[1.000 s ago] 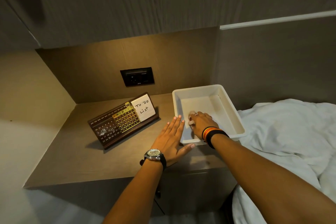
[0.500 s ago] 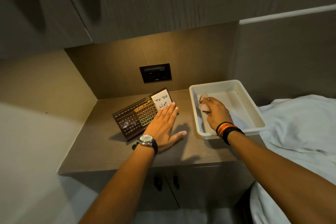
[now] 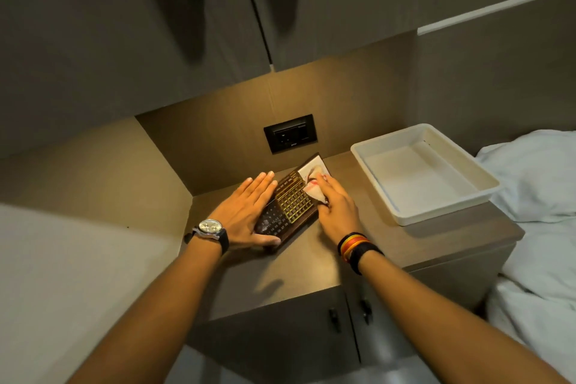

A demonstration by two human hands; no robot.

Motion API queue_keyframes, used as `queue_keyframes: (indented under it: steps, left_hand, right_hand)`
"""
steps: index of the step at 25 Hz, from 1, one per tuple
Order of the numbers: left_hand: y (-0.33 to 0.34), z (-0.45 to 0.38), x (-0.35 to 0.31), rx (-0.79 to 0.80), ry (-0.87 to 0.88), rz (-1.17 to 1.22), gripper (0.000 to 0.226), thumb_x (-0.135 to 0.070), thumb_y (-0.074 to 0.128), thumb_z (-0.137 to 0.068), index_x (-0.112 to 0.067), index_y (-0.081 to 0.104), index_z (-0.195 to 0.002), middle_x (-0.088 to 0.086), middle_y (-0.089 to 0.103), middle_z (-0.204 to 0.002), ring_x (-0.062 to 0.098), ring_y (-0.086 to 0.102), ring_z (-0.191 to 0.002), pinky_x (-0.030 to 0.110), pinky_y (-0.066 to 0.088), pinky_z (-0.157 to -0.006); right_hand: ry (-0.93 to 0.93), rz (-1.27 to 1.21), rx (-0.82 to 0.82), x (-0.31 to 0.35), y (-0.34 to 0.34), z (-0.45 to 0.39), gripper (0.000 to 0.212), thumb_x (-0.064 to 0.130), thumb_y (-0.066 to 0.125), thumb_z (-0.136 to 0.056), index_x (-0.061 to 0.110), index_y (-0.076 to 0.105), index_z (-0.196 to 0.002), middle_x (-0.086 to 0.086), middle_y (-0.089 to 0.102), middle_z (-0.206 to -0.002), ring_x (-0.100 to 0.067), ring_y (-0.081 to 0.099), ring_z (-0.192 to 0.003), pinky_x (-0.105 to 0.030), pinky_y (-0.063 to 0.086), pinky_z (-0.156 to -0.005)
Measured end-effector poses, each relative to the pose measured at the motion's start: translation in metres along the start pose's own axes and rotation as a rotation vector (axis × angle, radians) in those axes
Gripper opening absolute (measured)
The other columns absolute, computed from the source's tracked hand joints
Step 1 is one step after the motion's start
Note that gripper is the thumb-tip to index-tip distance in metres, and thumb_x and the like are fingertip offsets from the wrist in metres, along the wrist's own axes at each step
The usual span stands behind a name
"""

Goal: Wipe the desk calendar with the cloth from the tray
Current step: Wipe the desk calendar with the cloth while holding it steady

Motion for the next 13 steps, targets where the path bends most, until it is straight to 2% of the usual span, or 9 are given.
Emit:
queue_keyframes:
  steps: [4,7,9,13]
  left_hand:
    - [0.013,0.0,0.042,0.106,0.053,-0.062,0.144,-0.089,0.061,-0.063,-0.016,-0.02,-0.157,0.007,-0.028,-0.164,0.022,-0.024,-0.15,0.036,-0.015,-0.12]
    - [0.021,-0.013,0.045,0.105,0.103,-0.036,0.15,-0.081,0.073,-0.059,-0.016,-0.02,-0.157,0.005,-0.028,-0.163,0.021,-0.024,-0.15,0.036,-0.013,-0.121]
    - [0.024,-0.02,0.045,0.088,0.126,-0.004,0.152,-0.079,0.077,-0.057,-0.016,-0.017,-0.158,0.006,-0.025,-0.165,0.021,-0.021,-0.151,0.036,-0.01,-0.121]
    - [0.029,-0.023,0.047,0.038,0.154,0.07,0.149,-0.078,0.077,-0.058,-0.017,-0.014,-0.159,0.006,-0.018,-0.167,0.021,-0.017,-0.153,0.037,-0.004,-0.123]
  right_hand:
    - [0.099,-0.107,-0.02,0.009,0.061,0.025,0.062,0.004,0.053,-0.097,0.028,0.043,-0.153,0.0,0.037,-0.162,-0.021,0.035,-0.149,-0.027,0.026,-0.115]
    - [0.104,-0.172,-0.05,0.016,0.092,0.04,0.059,0.018,0.058,-0.1,0.028,0.04,-0.155,0.001,0.039,-0.162,-0.018,0.035,-0.149,-0.034,0.031,-0.12]
    - [0.106,-0.18,-0.086,0.018,0.108,0.044,0.06,0.025,0.06,-0.099,0.027,0.038,-0.156,-0.001,0.04,-0.161,-0.018,0.036,-0.148,-0.031,0.03,-0.119]
    - [0.11,-0.154,-0.147,0.017,0.123,0.049,0.065,0.022,0.066,-0.096,0.025,0.039,-0.155,0.0,0.042,-0.16,-0.018,0.038,-0.147,-0.034,0.033,-0.119]
Point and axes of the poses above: each hand's wrist, its own z-axis away from the middle knuckle, its own y-axis out of the palm, x = y × z, the point moved 3 cm from there along -z, towards the middle knuckle
